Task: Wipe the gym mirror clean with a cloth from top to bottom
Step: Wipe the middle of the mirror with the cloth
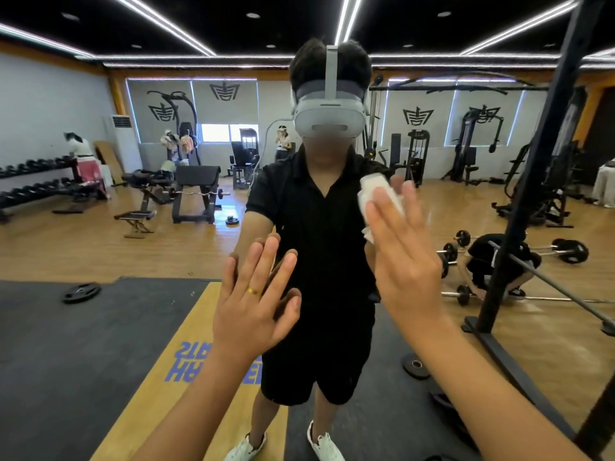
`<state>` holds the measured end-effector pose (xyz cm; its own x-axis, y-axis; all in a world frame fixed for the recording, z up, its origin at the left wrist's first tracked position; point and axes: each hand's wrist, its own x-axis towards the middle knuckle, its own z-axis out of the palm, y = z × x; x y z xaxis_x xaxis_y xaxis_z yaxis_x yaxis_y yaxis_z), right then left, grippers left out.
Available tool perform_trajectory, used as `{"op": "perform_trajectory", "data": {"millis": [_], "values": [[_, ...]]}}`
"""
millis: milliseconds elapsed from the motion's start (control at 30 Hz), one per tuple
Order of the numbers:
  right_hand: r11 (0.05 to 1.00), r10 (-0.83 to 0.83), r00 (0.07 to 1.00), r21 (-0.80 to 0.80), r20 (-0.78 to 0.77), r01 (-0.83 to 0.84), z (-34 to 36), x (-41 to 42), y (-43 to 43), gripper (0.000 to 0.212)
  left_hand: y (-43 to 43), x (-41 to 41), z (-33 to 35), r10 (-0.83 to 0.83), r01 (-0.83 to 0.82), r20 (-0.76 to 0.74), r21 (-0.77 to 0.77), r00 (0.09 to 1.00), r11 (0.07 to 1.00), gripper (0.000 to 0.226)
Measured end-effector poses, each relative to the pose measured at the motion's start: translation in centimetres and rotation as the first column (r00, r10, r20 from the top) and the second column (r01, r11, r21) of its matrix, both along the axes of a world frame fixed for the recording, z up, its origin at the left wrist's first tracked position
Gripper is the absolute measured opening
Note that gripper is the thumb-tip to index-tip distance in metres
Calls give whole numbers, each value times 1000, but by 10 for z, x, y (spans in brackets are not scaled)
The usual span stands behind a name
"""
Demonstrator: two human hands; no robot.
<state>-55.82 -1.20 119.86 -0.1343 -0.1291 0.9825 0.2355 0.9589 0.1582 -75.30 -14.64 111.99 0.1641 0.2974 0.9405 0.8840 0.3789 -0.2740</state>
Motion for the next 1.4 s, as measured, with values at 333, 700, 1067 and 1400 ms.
{"op": "perform_trajectory", "data": {"millis": [333,700,1067,1400], "values": [[984,-21,993,-178,-116,0,-18,-35,-35,38,-61,-19,23,-224,227,86,-24,971,974,63],[934,-132,908,-357,-397,-20,-7,-82,-70,34,-100,-131,28,10,-16,85,74,996,997,62],[990,15,996,-137,-83,-26,31,-155,-126,44,-100,-132,28,-45,40,50,107,998,993,64],[951,-141,935,-306,-324,38,51,-131,-108,36,-100,-131,26,-31,24,56,110,998,994,68]]}}
